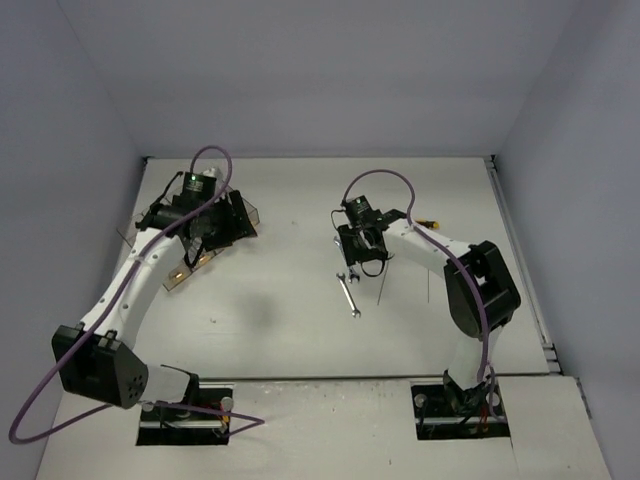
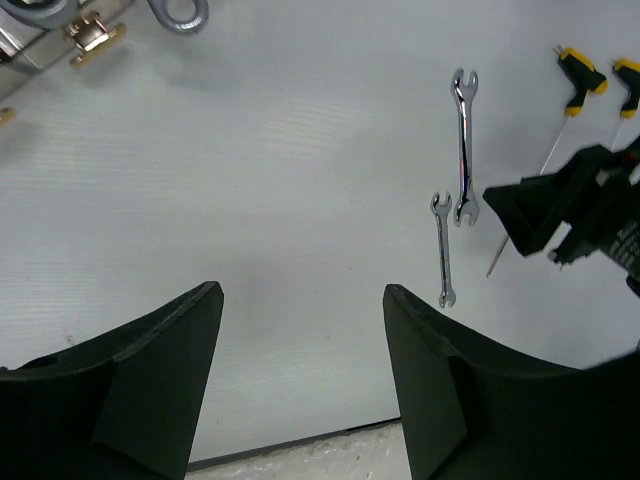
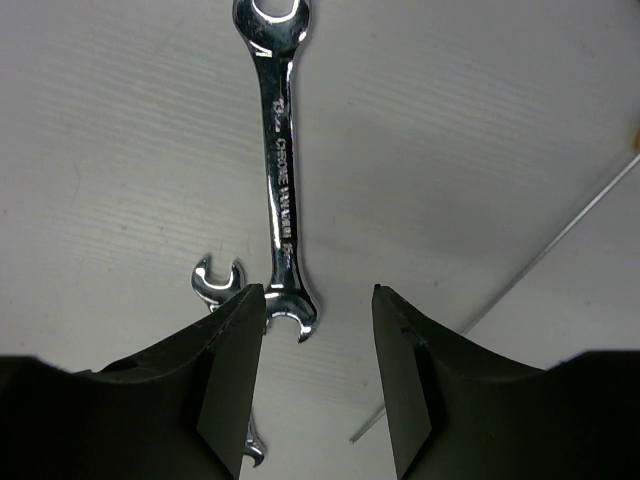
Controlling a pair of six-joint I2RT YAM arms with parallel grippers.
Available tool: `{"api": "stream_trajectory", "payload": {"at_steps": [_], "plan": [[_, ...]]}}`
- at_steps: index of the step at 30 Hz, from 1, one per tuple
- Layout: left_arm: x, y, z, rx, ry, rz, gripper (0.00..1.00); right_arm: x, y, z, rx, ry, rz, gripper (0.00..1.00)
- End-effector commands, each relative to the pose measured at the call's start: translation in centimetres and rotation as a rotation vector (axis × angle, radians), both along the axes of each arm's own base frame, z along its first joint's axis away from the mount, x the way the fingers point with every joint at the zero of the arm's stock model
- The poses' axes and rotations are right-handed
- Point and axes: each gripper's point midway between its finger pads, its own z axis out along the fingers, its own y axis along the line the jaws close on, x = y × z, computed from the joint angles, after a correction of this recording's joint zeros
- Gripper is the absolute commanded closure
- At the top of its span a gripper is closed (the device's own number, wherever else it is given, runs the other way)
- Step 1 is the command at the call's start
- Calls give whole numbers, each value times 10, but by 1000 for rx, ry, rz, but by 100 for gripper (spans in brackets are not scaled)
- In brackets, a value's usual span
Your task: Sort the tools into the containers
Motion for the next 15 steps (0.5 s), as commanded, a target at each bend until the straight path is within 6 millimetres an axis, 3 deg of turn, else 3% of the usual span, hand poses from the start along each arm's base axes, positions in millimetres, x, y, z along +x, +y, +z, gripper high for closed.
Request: {"api": "stream_trajectory", "payload": {"at_steps": [1, 4, 9, 15], "plan": [[-21, -9, 14, -75, -59, -44, 36, 24, 16, 8, -1, -53, 6, 55], [-38, -4, 11, -80, -69, -40, 27, 31, 21, 0, -4, -44, -9, 54], [-53, 1, 11, -81, -95, -34, 26, 40, 22, -18, -46, -32, -31, 56], [-55, 0, 5, -91, -70, -26, 26, 33, 26, -38, -44, 24, -19, 62]]}}
